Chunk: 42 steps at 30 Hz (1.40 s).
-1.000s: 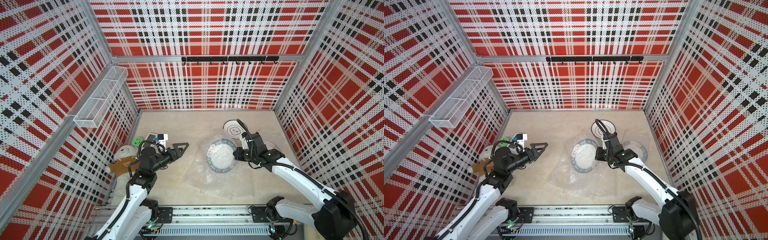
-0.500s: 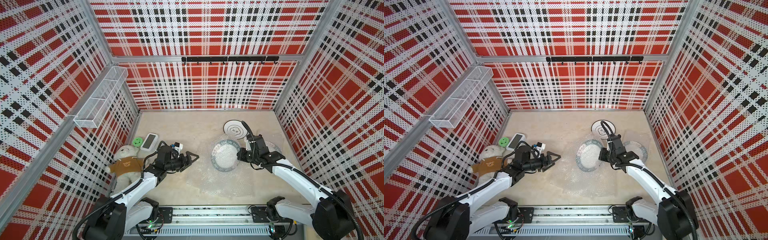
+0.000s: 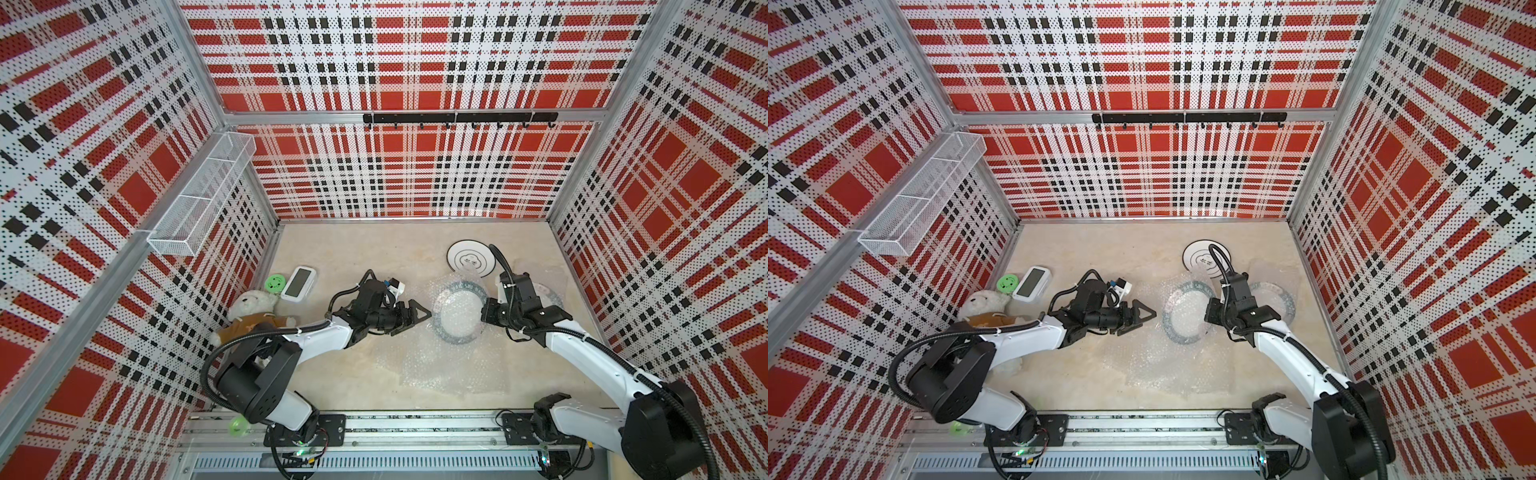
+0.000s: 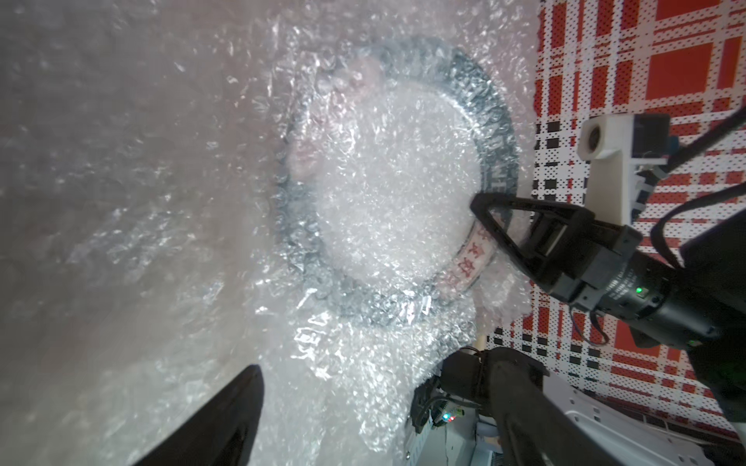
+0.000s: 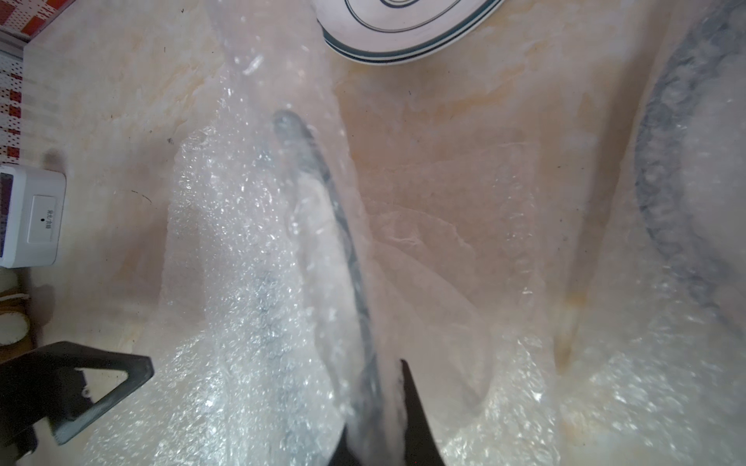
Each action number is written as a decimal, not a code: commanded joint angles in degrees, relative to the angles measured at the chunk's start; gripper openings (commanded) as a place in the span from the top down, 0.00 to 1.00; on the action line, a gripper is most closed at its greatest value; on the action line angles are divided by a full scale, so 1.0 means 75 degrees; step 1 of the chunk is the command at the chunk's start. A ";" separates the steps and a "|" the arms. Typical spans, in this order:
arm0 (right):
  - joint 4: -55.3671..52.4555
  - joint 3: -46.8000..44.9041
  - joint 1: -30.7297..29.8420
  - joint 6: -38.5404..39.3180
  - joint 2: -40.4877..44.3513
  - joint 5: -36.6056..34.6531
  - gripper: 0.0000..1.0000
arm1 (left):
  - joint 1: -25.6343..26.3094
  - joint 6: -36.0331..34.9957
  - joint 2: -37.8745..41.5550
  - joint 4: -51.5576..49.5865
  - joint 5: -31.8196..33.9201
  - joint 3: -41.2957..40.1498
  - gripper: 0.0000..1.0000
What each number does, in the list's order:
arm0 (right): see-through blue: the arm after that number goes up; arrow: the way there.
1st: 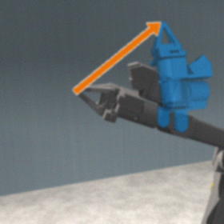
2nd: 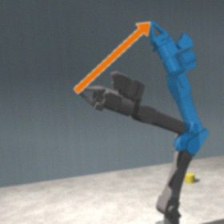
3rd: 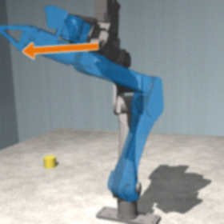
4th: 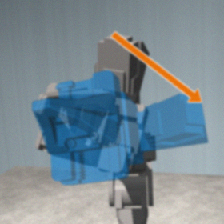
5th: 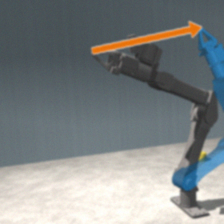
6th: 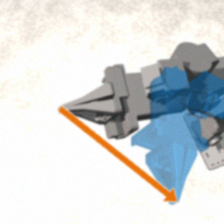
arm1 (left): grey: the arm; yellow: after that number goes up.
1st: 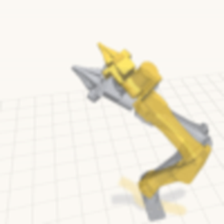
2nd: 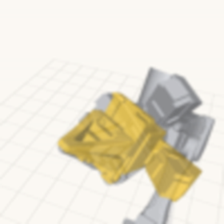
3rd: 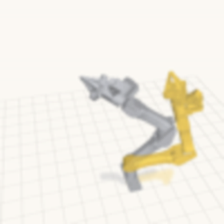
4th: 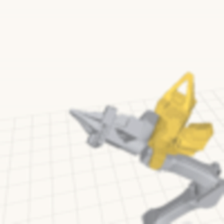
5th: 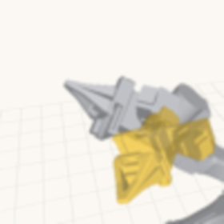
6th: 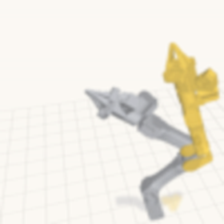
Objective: Unpack dinner plates from bubble wrap
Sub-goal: Place the bubble wrap at the center of the board.
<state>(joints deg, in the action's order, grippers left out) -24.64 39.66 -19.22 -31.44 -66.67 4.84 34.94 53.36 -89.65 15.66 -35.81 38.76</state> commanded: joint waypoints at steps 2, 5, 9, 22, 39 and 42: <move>0.0576 -0.0206 0.0111 0.0140 0.0072 0.0106 1.00 | 0.0195 0.0325 -0.0826 0.1102 -0.0073 0.0285 0.12; 0.0637 -0.0325 0.0198 0.0192 -0.0003 0.0141 1.00 | 0.0320 0.0411 -0.1340 0.1385 -0.0134 0.0573 0.15; 0.0724 -0.0500 0.0339 0.0234 -0.0063 0.0214 1.00 | 0.0336 0.0490 -0.1679 0.1413 0.0114 0.0728 0.18; 0.0778 -0.0706 0.0547 0.0412 -0.0189 0.0258 0.91 | 0.0335 0.1035 -0.1733 0.2261 0.0050 0.0684 0.60; -0.0175 -0.0354 0.0548 0.0705 0.0446 -0.0514 0.25 | 0.0430 0.1230 -0.1278 0.2262 -0.0123 0.0702 0.96; -0.0687 -0.0080 0.0548 0.0736 0.0663 -0.1011 0.15 | 0.0460 0.1223 -0.1404 0.2282 -0.0205 0.0769 0.97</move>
<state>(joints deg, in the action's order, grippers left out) -26.55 36.10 -15.29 -26.68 -63.68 2.00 37.82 61.73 -100.77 31.51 -36.05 44.03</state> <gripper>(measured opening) 0.833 0.052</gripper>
